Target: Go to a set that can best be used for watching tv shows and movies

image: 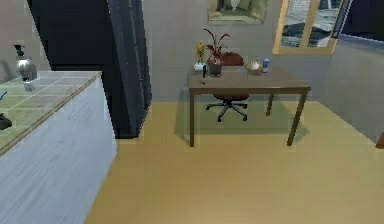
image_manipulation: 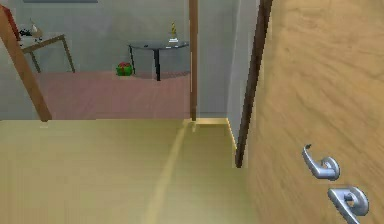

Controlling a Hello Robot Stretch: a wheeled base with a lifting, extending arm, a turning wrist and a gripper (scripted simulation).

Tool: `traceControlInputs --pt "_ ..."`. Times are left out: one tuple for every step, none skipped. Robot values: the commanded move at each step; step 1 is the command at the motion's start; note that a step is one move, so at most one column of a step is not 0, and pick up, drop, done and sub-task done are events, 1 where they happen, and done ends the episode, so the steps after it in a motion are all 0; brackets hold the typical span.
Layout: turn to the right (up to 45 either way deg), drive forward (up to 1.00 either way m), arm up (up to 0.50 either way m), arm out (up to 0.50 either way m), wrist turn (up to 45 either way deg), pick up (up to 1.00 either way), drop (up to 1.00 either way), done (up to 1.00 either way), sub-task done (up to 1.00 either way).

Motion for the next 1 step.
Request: traceControlInputs --pt "0.0 0.1 0.0 0.0 0.0 0.0 0.0 0.0 0.0"
